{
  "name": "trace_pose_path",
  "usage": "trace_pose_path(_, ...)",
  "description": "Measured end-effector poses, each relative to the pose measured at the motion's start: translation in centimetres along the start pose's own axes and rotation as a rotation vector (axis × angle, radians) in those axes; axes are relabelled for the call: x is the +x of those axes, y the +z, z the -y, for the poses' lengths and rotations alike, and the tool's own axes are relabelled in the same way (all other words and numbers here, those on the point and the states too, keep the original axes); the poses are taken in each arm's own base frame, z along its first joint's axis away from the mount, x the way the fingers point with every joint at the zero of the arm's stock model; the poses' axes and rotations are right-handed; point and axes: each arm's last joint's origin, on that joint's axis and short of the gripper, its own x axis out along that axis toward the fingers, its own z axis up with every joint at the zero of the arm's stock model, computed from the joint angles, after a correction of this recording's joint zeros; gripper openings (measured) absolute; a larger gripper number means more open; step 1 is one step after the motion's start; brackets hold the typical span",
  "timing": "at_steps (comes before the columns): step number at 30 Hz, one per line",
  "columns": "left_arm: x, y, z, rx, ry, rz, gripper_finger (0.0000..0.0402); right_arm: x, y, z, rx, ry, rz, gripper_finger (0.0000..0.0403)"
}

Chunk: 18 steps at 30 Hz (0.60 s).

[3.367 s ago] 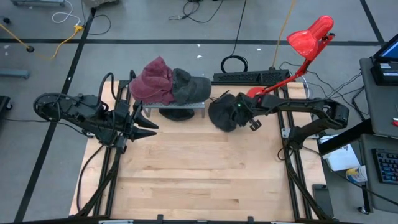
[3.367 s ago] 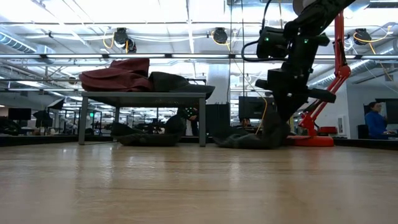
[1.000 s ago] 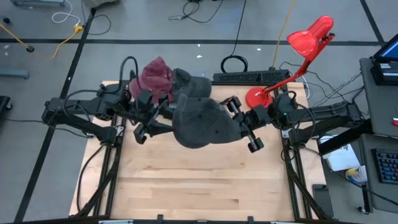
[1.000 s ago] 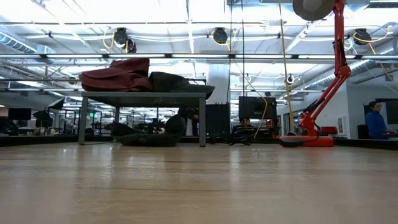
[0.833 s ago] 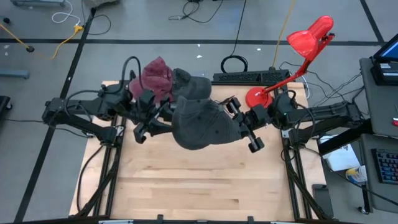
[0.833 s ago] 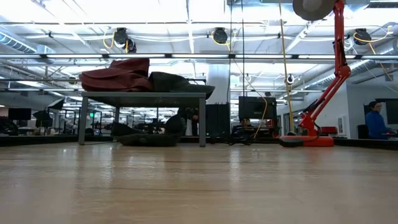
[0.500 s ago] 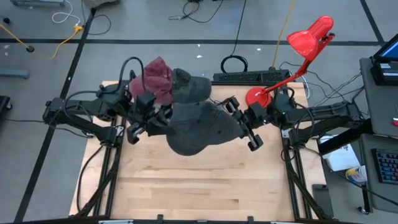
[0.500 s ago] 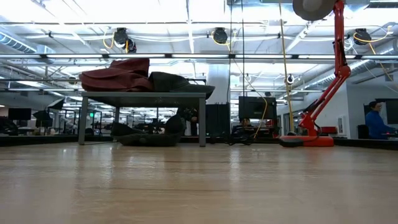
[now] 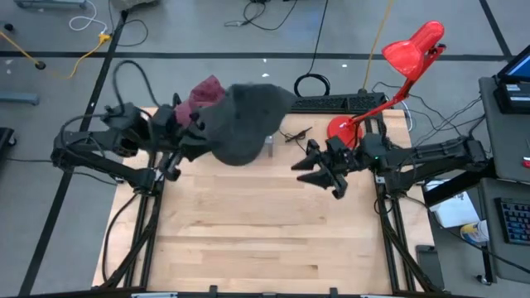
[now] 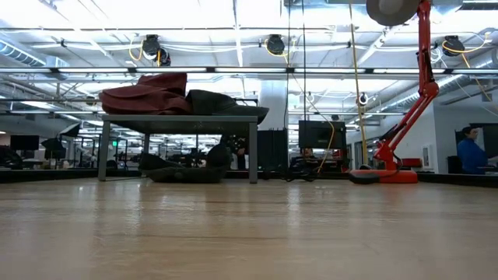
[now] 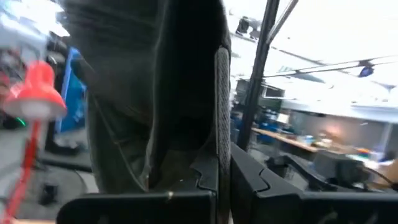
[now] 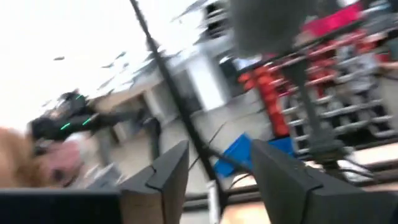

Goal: Pick & Place hat
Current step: Stack the right black cap on top of the black cap on the shelf

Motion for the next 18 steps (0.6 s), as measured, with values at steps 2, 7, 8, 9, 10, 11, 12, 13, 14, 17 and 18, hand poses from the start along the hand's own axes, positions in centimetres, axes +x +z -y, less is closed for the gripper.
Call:
trace_pose_path(2,-0.5,0.5,0.2,0.066,0.006,0.018,0.0008,-0.5,-1.1,0.7,0.019,-0.045,0.05,0.0177)
trace_pose_path(7,-1.1,1.5,0.6,0.286,0.01,0.096,0.0008,-1.8,-2.7,1.8,0.019,-0.107,0.304,0.0201)
trace_pose_path(8,-1.1,1.7,0.7,0.33,0.01,0.117,0.0008,-1.9,-2.9,2.0,0.029,-0.11,0.339,0.0203)
trace_pose_path(9,-1.1,1.8,0.7,0.37,0.009,0.131,0.0008,-2.0,-2.9,2.3,0.042,-0.112,0.366,0.0205)
trace_pose_path(10,-0.9,1.8,0.7,0.409,0.008,0.143,0.0008,-1.9,-2.9,2.6,0.055,-0.107,0.386,0.0207)
trace_pose_path(11,-0.7,1.9,0.7,0.443,0.007,0.16,0.0008,-1.9,-2.8,2.8,0.071,-0.106,0.402,0.0209)
trace_pose_path(12,-0.5,1.9,0.6,0.474,0.008,0.178,0.0008,-1.8,-2.7,3.0,0.085,-0.103,0.417,0.021)
trace_pose_path(13,-0.3,1.9,0.5,0.502,0.002,0.194,0.0008,-1.7,-2.6,3.3,0.095,-0.101,0.433,0.021)
trace_pose_path(14,0.0,1.8,0.3,0.527,-0.004,0.213,0.0008,-1.4,-2.4,3.5,0.105,-0.096,0.444,0.021)
trace_pose_path(17,1.0,1.5,-0.6,0.564,-0.02,0.239,0.0008,-0.6,-1.5,4.4,0.124,-0.102,0.472,0.021)
trace_pose_path(18,1.3,1.3,-1.0,0.561,-0.026,0.235,0.0008,-0.2,-1.1,4.7,0.129,-0.102,0.485,0.021)
